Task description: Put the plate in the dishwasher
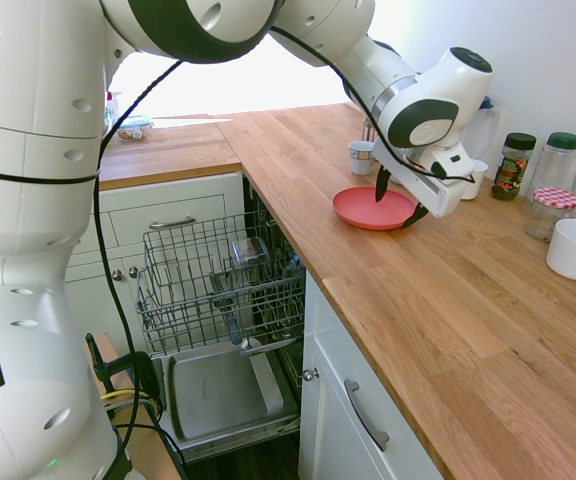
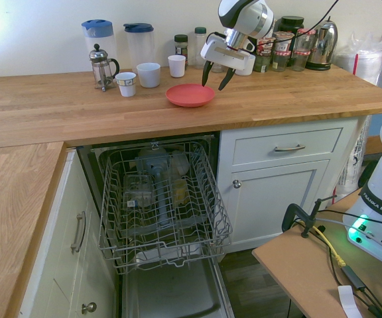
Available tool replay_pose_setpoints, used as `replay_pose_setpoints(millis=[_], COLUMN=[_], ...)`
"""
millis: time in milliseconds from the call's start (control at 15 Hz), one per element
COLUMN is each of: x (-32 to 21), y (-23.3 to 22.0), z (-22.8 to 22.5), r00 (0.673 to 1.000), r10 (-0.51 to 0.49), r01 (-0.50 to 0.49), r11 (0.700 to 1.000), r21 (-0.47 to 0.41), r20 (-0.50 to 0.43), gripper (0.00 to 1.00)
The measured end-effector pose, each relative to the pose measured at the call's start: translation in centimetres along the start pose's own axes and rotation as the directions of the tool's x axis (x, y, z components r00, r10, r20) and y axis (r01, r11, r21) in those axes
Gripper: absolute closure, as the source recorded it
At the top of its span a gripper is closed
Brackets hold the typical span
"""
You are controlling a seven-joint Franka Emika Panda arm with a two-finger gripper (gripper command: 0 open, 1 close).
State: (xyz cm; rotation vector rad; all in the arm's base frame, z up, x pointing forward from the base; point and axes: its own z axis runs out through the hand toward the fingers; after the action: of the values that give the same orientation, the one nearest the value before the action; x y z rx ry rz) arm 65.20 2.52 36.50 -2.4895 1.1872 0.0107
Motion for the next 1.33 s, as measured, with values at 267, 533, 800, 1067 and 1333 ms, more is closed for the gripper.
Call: replay_pose_setpoints(millis=[267, 533, 800, 1067, 1333], x=[0.5, 1.0, 1.0, 1.1, 1.4], y=[-0.3, -0.6, -1.0, -1.0, -0.7], z=[0.9, 1.7, 2.5, 2.9, 3.2], r00=[1.0, 0.999, 0.999, 0.998, 0.997], r10=[0.007, -0.003, -0.018, -0.027, -0.039], r01=[-0.007, 0.003, 0.018, 0.028, 0.039], r11=[1.0, 1.0, 1.0, 1.0, 0.999], r21=[-0.002, -0.008, -0.011, -0.01, -0.004], r20=[0.022, 0.037, 0.047, 0.053, 0.062], gripper=[0.0, 1.0, 1.0, 1.0, 1.0])
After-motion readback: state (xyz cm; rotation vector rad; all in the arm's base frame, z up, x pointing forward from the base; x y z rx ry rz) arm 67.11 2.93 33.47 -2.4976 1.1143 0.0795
